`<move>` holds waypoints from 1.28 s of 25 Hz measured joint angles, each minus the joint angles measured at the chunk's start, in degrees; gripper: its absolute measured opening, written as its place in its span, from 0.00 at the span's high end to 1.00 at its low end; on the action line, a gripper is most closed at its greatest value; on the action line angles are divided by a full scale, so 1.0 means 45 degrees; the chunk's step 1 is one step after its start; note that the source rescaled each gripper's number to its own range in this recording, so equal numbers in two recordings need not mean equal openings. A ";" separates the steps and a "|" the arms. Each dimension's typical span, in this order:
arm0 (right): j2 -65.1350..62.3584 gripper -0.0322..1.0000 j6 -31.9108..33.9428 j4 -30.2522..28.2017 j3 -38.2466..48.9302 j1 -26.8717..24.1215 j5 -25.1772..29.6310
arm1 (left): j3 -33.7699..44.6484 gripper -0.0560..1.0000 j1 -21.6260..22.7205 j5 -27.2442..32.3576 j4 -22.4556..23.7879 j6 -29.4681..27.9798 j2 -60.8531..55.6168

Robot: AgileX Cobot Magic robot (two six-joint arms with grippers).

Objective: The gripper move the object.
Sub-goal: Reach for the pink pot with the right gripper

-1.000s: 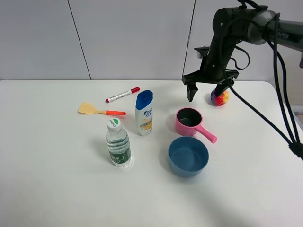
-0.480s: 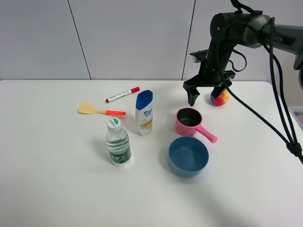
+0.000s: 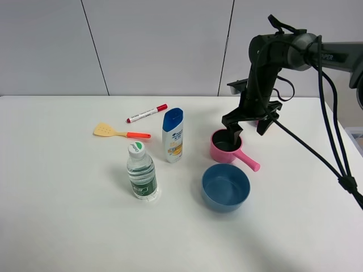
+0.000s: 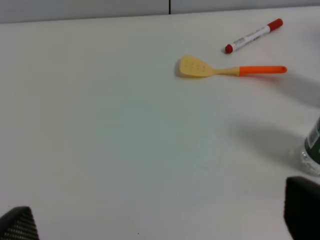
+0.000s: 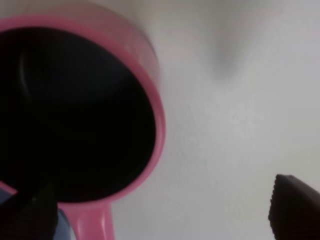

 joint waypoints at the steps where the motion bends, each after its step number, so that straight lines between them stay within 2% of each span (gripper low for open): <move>1: 0.0000 0.04 -0.0027 0.0000 0.0000 0.0000 -0.0066 | 0.0000 0.00 0.0000 0.0000 0.0000 0.0000 0.0000; 9: 0.0076 0.04 -0.0068 0.0000 0.0000 0.0000 -0.1393 | 0.0000 0.00 0.0000 0.0000 0.0000 0.0000 0.0000; 19: 0.1434 0.05 -0.0068 0.0023 0.0025 0.0000 -0.2021 | 0.0000 0.00 0.0000 0.0000 0.0000 0.0000 0.0000; 21: 0.1448 0.08 -0.0068 0.0025 0.0025 0.0000 -0.2070 | 0.0000 0.00 0.0000 0.0000 0.0000 0.0000 0.0000; 23: 0.1448 0.16 -0.0068 0.0025 0.0025 0.0000 -0.2083 | 0.0000 0.00 0.0000 0.0000 0.0000 0.0000 0.0000; 25: 0.1462 0.28 -0.0068 0.0025 0.0025 0.0000 -0.2083 | 0.0000 0.00 0.0000 0.0000 0.0000 0.0000 0.0000; 32: 0.1462 0.78 -0.0068 0.0025 0.0025 0.0000 -0.2071 | 0.0000 0.00 0.0000 0.0000 0.0000 0.0000 0.0000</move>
